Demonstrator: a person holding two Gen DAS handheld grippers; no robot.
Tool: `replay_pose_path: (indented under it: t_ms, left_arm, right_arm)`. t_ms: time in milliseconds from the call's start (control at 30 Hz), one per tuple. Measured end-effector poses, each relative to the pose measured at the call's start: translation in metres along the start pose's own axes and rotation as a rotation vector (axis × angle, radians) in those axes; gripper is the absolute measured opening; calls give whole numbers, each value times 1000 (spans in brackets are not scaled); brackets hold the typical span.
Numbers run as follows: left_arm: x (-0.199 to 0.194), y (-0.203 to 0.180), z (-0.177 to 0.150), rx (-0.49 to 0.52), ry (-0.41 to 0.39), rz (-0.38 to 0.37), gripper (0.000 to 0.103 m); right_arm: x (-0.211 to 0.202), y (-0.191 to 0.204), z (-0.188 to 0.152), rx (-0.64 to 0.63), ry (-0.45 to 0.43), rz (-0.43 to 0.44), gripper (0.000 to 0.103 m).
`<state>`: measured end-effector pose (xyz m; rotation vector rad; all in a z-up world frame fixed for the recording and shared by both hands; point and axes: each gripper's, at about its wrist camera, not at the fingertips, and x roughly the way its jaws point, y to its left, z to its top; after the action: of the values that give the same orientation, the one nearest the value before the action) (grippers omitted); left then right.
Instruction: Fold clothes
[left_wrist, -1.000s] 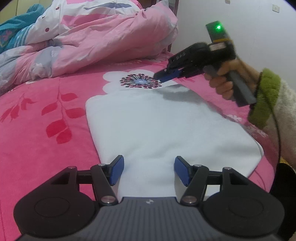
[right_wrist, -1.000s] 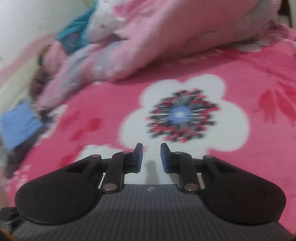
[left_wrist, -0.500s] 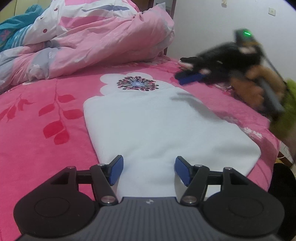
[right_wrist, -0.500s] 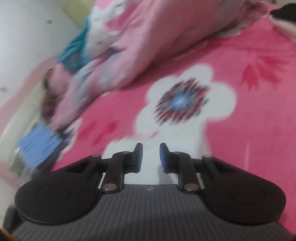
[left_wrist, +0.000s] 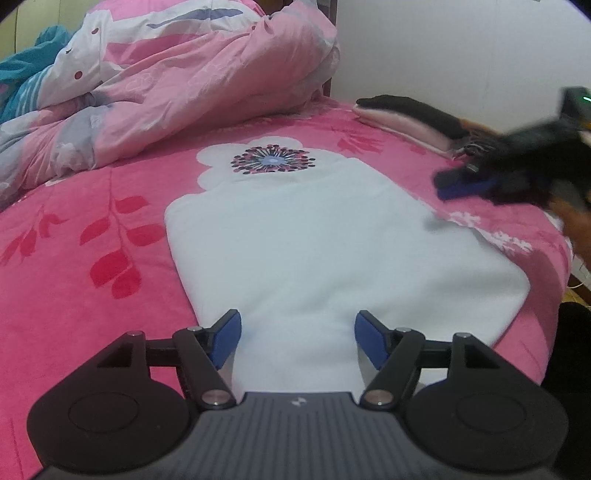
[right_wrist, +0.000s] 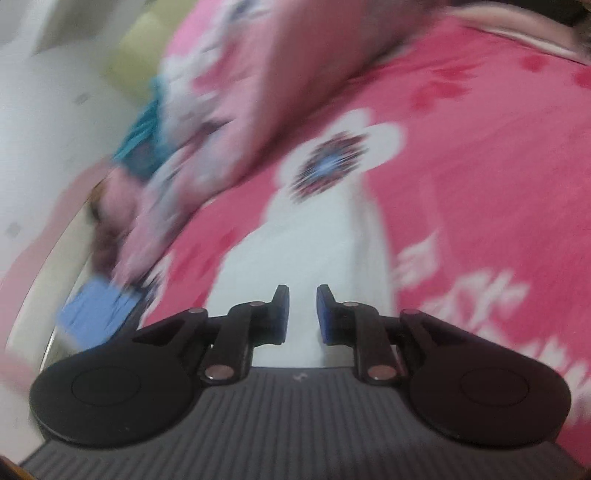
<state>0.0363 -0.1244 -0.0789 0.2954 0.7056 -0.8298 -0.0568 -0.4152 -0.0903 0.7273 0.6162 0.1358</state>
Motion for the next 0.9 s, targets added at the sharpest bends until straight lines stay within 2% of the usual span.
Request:
replay_pose_path:
  t_ms: [67,167,200,267,333,500,533,600,667,733,800,900]
  left_arm:
    - [1,-2,2,1,11,4,74]
    - [0,-4,5,12,25,16,74]
    - [-1,-4,6,13,28,22,74]
    - [-5,-4,7,9,27,35,74]
    - [-7,-5,7,5,26,45,74]
    - [-6,-13,4,21,43,83,74]
    - [-7,-15,3,31,41,93,74]
    - [-9,-19,1,47,32,117,74]
    - [-16,-23,-3,69,-3,165,74]
    - [-25,-25,-5,84,-36,198,74]
    - [-34,-25,-7,78,-60,211,74]
    - [-36,-25,-9,72,-55,206,74]
  right_arm:
    - [5,-4,-9,-40,57,-57,22]
    - [-15,-21,-9,24,-22,-258,23]
    - [-28,-24,-9,35,-72,-292,23]
    - [-51,-21,-13,32,-146,-253,23]
    - [-61,-5,-24,2,-161,-187,23]
    - [-42,21,-55,-121,-84,-68,23]
    - [-33,20,-58,-118,-60,-66,22]
    - [-26,12,-66,-100,-42,-114,18]
    - [-37,9,-69,-68,-82,-127,18]
    - [-49,12,-71,-75,-130,-202,22]
    - [-60,18,-72,-97,-169,-271,22]
    - [-62,26,-65,-102,-185,-190,22]
